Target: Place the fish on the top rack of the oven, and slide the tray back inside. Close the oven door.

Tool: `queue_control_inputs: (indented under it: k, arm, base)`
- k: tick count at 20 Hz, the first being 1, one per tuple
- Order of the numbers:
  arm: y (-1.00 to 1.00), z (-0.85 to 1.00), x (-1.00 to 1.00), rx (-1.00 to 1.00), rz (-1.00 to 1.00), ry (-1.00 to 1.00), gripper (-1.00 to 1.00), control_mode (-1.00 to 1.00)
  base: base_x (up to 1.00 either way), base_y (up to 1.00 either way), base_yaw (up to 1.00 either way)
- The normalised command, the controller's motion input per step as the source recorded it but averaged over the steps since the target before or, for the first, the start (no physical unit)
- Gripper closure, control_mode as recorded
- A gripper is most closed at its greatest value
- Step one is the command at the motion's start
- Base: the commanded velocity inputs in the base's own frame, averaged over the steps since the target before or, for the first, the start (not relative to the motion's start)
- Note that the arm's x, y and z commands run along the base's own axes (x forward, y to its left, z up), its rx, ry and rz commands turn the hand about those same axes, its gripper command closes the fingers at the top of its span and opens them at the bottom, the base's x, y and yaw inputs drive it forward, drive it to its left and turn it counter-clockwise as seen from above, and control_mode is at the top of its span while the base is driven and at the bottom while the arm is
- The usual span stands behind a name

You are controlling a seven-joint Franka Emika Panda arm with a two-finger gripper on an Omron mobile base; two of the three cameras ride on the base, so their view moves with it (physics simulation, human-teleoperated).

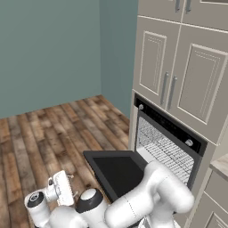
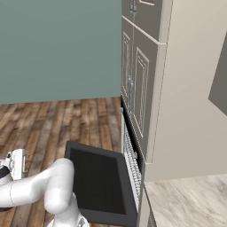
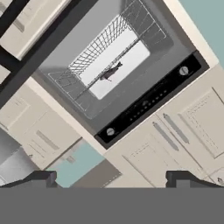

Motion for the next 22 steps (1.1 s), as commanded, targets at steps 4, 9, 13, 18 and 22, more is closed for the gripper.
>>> queue_control_inputs:
  k: [4,9,13,18,22]
  arm:
    - [0.00,-0.82,0.34,-0.31,-0.23,-0.04,-1.00,-1.00]
    - [-0.03,-0.70,0.28,-0.29,-0.14,-0.08,-1.00,-1.00]
    - [0.00,-0.56,0.21,-0.11,-0.04,-0.19,-1.00,-1.00]
    - [0.00,-0.47,0.18,0.02,0.00,-0.27,-1.00,-1.00]
    - [0.01,-0.53,0.26,0.11,0.00,-0.26,-1.00,-1.00]
  base:
    - [0.00,0.00,0.00]
    - [0.00,0.00,0.00]
    - [0.00,0.00,0.00]
    - [0.00,0.00,0.00]
    - [0.00,0.00,0.00]
